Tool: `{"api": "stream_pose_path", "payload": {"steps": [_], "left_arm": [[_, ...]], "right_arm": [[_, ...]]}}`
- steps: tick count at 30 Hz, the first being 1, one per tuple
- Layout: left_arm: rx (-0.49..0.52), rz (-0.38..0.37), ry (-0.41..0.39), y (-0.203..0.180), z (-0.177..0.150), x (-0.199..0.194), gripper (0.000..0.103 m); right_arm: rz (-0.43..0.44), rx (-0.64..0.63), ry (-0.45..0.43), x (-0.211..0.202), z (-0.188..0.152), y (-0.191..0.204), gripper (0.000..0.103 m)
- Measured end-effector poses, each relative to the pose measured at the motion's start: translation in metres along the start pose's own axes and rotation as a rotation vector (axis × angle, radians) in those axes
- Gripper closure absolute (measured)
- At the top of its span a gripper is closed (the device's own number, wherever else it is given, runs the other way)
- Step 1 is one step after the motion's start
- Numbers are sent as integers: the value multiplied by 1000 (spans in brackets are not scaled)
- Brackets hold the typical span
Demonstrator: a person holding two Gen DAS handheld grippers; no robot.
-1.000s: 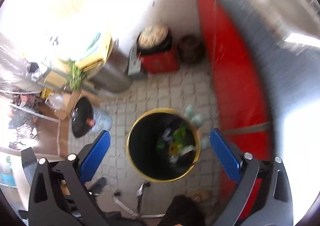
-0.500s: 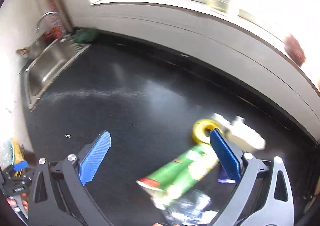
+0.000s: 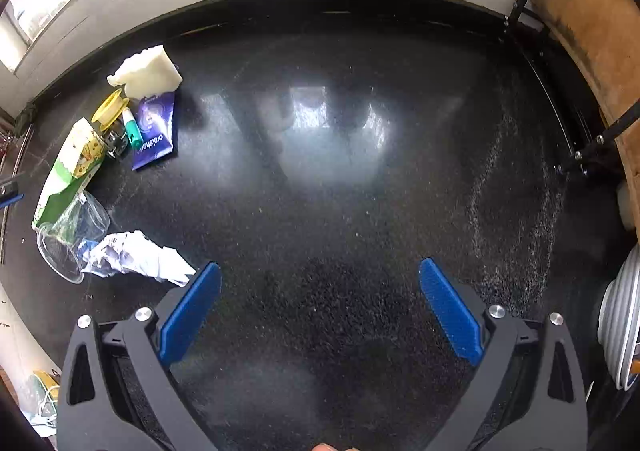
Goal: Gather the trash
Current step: 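Return both grippers to the countertop trash, then grasp the green cartoon snack bag with the left gripper while the right gripper grasps the crumpled blue-white paper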
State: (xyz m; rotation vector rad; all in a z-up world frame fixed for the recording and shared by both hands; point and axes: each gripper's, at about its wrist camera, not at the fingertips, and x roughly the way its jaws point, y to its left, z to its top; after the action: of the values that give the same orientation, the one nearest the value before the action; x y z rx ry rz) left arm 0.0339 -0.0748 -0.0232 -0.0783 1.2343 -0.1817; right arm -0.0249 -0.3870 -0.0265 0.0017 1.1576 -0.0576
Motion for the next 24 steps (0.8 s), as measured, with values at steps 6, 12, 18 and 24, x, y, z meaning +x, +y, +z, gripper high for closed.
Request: {"api": "stream_pose_path", "payload": {"steps": [6, 12, 18, 24], "left_arm": [[88, 64, 100, -28, 13, 35, 6], [135, 120, 162, -31, 20, 63, 6], [180, 152, 229, -31, 25, 92, 6], [167, 149, 271, -13, 35, 111, 5]], "right_arm": [[108, -225, -32, -7, -19, 27, 7], [198, -455, -50, 12, -13, 78, 7], [263, -679, -32, 24, -9, 114, 7], [245, -795, -27, 38, -1, 136, 7]]}}
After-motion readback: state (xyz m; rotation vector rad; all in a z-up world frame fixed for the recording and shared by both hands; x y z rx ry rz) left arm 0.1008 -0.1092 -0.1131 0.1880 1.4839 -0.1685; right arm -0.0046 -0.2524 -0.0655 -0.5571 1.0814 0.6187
